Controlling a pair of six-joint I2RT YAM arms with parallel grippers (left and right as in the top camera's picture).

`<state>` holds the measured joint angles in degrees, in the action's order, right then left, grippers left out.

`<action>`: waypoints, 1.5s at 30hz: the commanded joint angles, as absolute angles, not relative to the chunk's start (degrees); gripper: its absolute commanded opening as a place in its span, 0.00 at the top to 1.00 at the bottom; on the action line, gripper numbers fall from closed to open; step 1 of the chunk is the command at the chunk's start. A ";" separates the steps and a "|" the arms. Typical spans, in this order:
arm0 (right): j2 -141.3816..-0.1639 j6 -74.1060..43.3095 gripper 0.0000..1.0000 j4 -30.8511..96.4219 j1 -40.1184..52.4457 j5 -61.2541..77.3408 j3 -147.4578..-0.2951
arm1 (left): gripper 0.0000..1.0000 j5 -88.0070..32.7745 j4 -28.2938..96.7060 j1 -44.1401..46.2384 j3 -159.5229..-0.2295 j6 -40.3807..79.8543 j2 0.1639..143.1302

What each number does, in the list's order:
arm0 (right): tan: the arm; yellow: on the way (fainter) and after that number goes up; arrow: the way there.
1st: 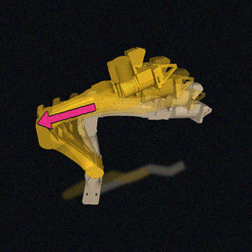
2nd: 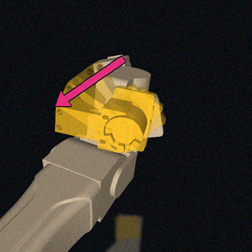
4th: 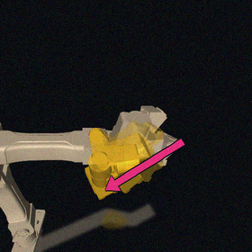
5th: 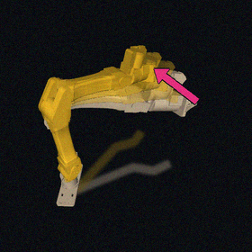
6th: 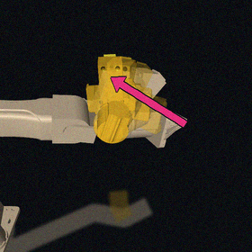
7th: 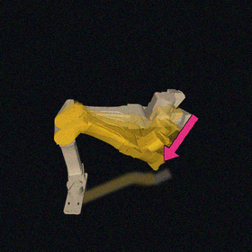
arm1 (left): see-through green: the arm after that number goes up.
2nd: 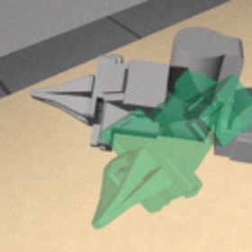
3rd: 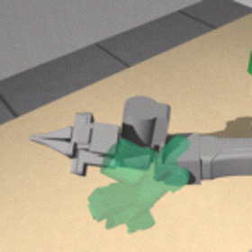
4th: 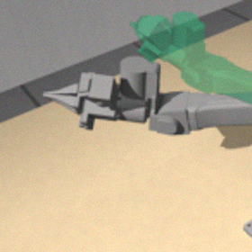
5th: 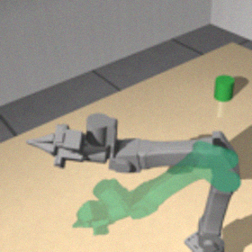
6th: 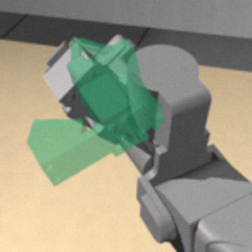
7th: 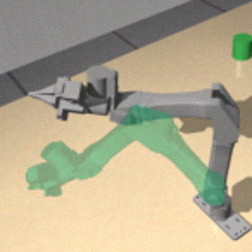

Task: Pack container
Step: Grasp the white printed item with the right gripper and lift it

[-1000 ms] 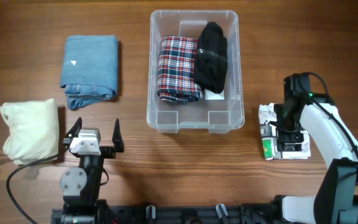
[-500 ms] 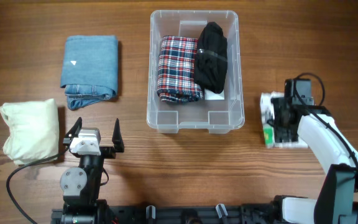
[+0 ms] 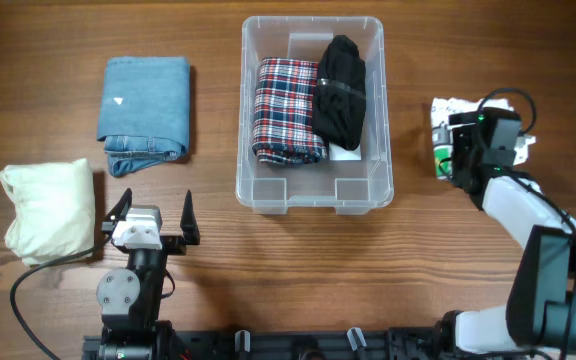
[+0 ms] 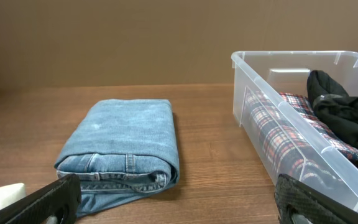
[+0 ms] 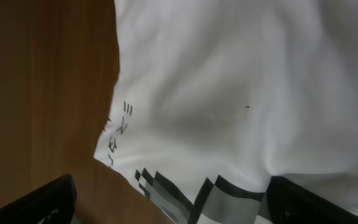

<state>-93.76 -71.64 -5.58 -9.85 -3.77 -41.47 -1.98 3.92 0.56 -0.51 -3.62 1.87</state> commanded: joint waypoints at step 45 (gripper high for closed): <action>-97.86 -65.10 0.00 1.32 -24.73 14.92 -45.74 | 0.00 -1.85 4.36 0.10 -0.32 -4.25 1.69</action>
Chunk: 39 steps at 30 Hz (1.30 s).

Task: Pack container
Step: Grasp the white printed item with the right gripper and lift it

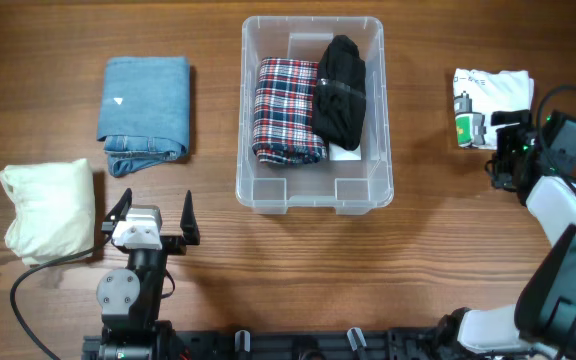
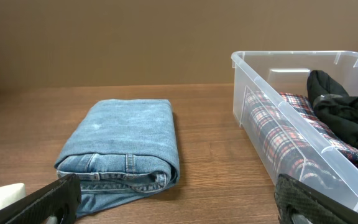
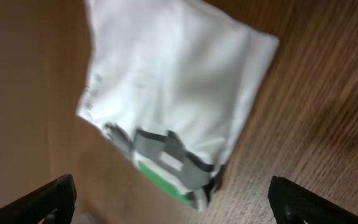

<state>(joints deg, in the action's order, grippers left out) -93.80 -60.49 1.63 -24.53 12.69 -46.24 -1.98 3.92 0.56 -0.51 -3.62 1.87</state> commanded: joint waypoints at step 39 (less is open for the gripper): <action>-112.88 -67.11 0.87 -3.01 -24.73 13.02 -45.74 | 0.00 -1.85 4.36 0.10 -0.32 -4.25 1.69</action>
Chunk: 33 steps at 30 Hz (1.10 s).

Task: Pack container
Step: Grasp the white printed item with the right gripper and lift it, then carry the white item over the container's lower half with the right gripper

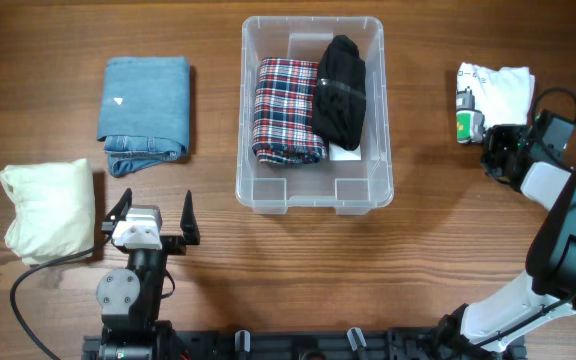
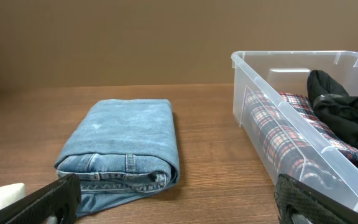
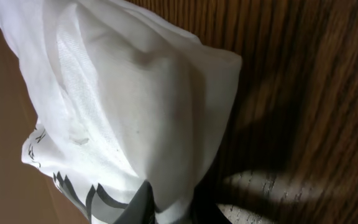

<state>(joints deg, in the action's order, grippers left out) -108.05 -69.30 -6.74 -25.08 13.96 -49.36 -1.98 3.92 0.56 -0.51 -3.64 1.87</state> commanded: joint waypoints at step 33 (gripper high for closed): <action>-75.48 -64.36 0.96 -35.11 -11.94 65.21 -45.84 | 0.00 -1.85 4.36 0.10 -0.32 -4.25 1.69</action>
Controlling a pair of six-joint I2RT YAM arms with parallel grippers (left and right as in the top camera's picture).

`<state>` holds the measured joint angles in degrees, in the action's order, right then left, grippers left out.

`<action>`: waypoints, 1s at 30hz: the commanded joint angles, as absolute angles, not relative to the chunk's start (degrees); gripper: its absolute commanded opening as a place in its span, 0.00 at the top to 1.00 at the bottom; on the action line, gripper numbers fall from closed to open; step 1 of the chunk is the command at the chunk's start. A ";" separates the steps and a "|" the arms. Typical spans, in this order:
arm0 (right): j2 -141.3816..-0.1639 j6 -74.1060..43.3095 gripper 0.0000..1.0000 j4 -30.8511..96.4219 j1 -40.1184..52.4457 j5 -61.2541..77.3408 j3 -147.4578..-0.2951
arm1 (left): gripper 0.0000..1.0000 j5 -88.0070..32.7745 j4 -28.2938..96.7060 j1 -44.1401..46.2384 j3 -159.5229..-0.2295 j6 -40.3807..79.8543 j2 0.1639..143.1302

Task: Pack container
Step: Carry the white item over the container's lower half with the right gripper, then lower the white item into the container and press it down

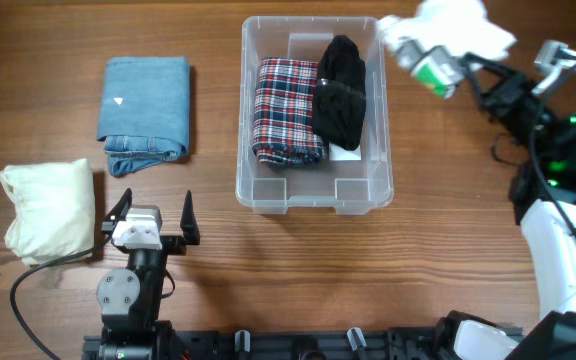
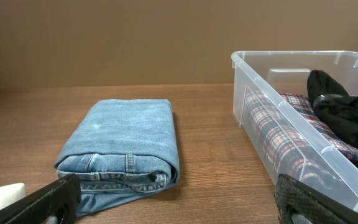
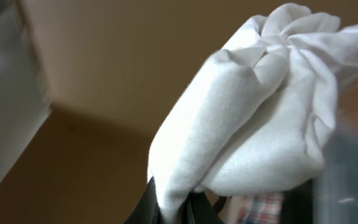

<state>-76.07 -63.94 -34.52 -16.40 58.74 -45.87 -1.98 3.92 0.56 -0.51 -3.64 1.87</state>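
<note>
The clear plastic container (image 1: 313, 190) holds a folded plaid shirt (image 1: 288, 108) and a rolled black garment (image 1: 340, 90). My right gripper (image 1: 480, 72) is shut on a folded white shirt with a green print (image 1: 446, 42), raised in the air beside the container's far right corner; in the right wrist view the white shirt (image 3: 260, 118) fills the frame above the pinching jaws. My left gripper (image 1: 153, 215) rests open near the front left, holding nothing. Folded jeans (image 1: 145, 102) and a cream bundle (image 1: 50, 208) lie on the left.
The wooden table (image 1: 468, 250) carries nothing else on its right side. In the left wrist view the jeans (image 2: 126, 146) lie ahead and the container wall (image 2: 272, 134) stands to the right.
My right gripper was shut on the white shirt's edge where it lay on the table at the right. Now the shirt is lifted and held by the container's far right corner.
My right gripper was open right over the white shirt, then open just in front of it. It then pinched the shirt's near edge on the table. Now the shirt hangs from it beside the container. The left arm stayed still throughout.
</note>
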 commanded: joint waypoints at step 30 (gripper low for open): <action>-95.13 -44.99 0.60 -15.29 14.39 65.36 -45.84 | 0.00 -1.85 4.36 0.10 -0.32 -4.25 1.69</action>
<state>-94.72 -47.27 -15.81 14.11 66.52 -45.82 -1.98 3.92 0.56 -0.51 -3.64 1.87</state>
